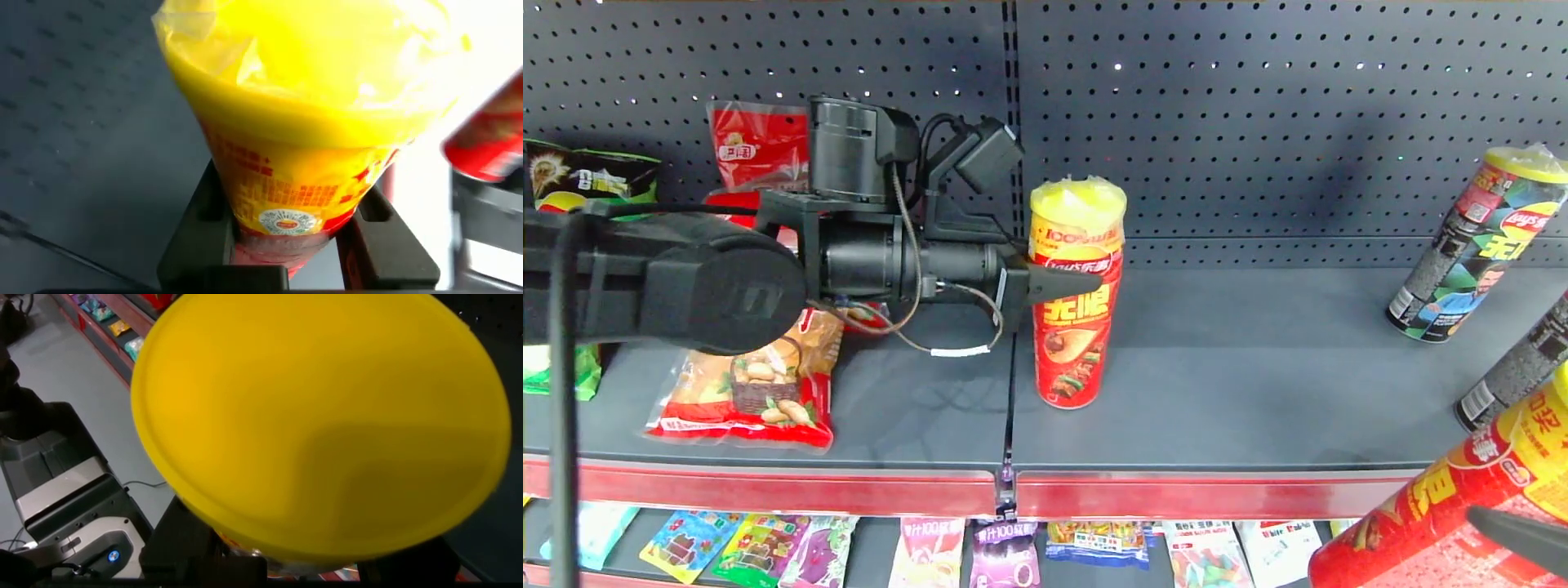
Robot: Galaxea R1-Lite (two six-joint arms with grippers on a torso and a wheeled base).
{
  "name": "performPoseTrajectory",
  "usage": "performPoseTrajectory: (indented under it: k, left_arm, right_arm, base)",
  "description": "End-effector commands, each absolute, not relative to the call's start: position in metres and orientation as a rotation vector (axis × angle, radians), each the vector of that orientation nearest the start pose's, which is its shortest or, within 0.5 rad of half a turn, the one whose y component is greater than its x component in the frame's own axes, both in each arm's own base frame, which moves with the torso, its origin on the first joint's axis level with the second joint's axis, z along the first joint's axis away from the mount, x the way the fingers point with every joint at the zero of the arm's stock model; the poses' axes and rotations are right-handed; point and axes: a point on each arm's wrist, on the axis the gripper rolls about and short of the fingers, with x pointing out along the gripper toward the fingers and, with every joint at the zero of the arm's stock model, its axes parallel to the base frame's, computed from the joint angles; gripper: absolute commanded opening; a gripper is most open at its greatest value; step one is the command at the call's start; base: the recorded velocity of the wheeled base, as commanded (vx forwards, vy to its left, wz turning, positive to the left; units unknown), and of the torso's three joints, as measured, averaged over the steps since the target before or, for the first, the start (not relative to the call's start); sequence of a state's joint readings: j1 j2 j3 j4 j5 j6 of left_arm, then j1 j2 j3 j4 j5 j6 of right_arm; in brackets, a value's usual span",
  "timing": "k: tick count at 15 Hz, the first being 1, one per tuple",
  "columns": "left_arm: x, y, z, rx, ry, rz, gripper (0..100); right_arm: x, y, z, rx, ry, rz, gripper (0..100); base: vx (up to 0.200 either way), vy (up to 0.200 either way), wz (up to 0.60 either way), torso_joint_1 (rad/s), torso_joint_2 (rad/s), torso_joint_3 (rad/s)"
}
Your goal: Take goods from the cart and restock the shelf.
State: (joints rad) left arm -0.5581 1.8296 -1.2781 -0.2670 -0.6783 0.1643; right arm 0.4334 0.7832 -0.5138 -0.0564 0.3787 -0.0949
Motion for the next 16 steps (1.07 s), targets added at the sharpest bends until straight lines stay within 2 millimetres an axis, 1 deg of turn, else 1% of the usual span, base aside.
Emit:
performPoseTrajectory:
  k: [1, 2, 3, 8, 11, 16]
  left_arm:
    - [0.267, -0.197, 0.243, 0.121, 0.195, -1.277, 0]
    - [0.254, -0.192, 0.237, 0.121, 0.223, -1.285, 0]
    - [0.251, -0.190, 0.235, 0.121, 0.233, -1.284, 0]
    - [0.247, -0.188, 0.235, 0.119, 0.221, -1.281, 0]
    - [0.243, -0.189, 0.231, 0.119, 0.237, -1.291, 0]
    - [0.238, -0.191, 0.231, 0.100, 0.257, -1.296, 0]
  right_arm:
    - [0.065, 0.040, 0.217, -0.096, 0.184, 0.820, 0]
    - [0.065, 0.040, 0.217, -0.096, 0.184, 0.820, 0]
    - [0.065, 0.039, 0.217, -0.096, 0.182, 0.820, 0]
    - [0.065, 0.040, 0.218, -0.095, 0.180, 0.821, 0]
    - [0.066, 0.040, 0.218, -0.095, 0.184, 0.821, 0]
    - [0.069, 0.041, 0.218, -0.095, 0.191, 0.823, 0]
  base:
    - [0.000, 0.000, 0.00, 0.000, 0.00, 0.000]
    - [0.000, 0.000, 0.00, 0.000, 0.00, 0.000]
    - [0.000, 0.000, 0.00, 0.000, 0.00, 0.000]
    - [0.000, 0.000, 0.00, 0.000, 0.00, 0.000]
    - [0.000, 0.000, 0.00, 0.000, 0.00, 0.000]
    - [0.000, 0.000, 0.00, 0.000, 0.00, 0.000]
